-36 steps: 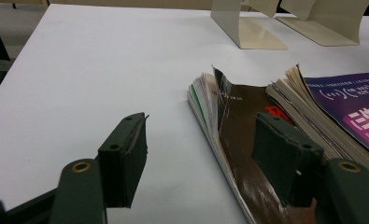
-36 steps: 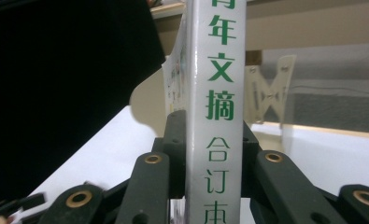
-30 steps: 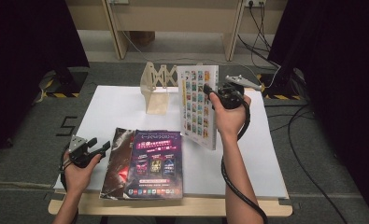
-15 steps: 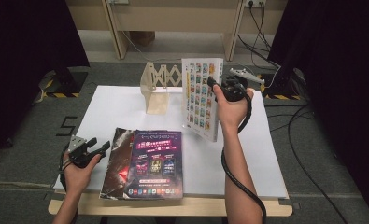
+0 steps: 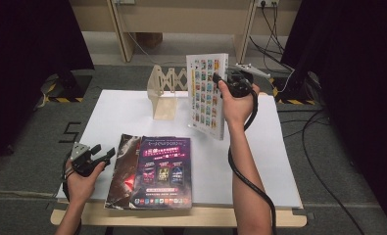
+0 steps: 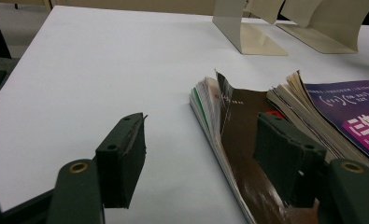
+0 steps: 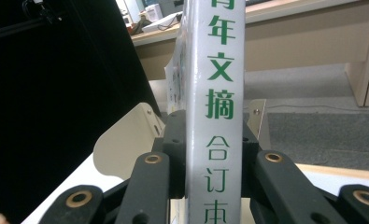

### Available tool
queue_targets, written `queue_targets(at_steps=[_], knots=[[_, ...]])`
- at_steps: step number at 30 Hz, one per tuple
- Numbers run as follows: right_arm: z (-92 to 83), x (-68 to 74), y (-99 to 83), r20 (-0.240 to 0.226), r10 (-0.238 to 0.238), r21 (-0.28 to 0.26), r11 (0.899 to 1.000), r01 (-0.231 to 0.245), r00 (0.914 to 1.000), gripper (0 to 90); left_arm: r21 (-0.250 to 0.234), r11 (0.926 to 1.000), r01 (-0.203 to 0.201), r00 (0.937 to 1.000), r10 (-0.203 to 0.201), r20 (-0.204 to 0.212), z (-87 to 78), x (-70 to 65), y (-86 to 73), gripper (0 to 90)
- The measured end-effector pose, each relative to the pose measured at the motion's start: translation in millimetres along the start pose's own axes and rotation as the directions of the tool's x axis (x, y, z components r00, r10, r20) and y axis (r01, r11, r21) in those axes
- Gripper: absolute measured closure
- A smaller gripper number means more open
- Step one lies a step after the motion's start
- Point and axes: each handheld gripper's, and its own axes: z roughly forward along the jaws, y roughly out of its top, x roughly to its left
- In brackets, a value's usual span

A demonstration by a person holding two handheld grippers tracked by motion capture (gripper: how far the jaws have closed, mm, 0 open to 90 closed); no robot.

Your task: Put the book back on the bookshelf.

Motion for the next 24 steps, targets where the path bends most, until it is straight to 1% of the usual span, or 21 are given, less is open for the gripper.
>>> queue_targets(at_steps=[2,5,7,11,13,17,18,21,24], knots=[[2.2,-1.0,2.2,0.009,-0.003,-0.009,1.000,0.003,1.0000,74.4,-0.004,1.0000,-0.001,1.0000,0.001,0.000,0.1,-0.2,-0.1,33.4],[5.7,-3.4,4.3,0.031,-0.025,-0.019,0.999,0.026,0.9992,74.4,-0.005,1.0000,-0.004,1.0000,0.004,-0.001,0.1,-0.7,-0.2,33.5],[8.0,-3.6,4.0,0.052,-0.040,-0.026,0.999,0.042,0.9978,74.4,-0.004,1.0000,-0.008,1.0000,0.008,-0.003,0.1,-0.9,-0.2,33.6],[11.3,-3.3,2.0,0.090,-0.069,-0.037,0.997,0.072,0.9935,74.4,-0.006,1.0000,-0.004,1.0000,0.004,-0.002,0.2,-0.8,-0.2,33.6],[12.7,-2.6,1.1,0.095,-0.069,-0.036,0.997,0.073,0.9931,74.4,-0.003,1.0000,-0.002,1.0000,0.002,-0.003,0.0,-0.6,-0.1,33.6],[18.7,-0.3,0.4,0.105,-0.085,-0.031,0.996,0.089,0.9908,74.4,-0.003,1.0000,-0.003,1.0000,0.003,-0.002,0.3,-0.7,-0.1,33.6],[20.4,-0.2,0.5,0.112,-0.091,-0.032,0.995,0.095,0.9896,74.4,-0.004,1.0000,-0.003,1.0000,0.003,-0.002,0.2,-0.8,-0.2,33.6],[25.0,-0.8,1.9,0.126,-0.086,-0.039,0.995,0.092,0.9882,74.4,-0.006,1.0000,-0.001,1.0000,0.001,-0.001,0.2,-0.6,-0.2,33.5],[30.4,0.0,3.0,0.140,-0.095,-0.038,0.994,0.101,0.9857,74.4,0.001,1.0000,-0.002,1.0000,0.002,-0.003,0.5,-0.2,0.1,33.6]])
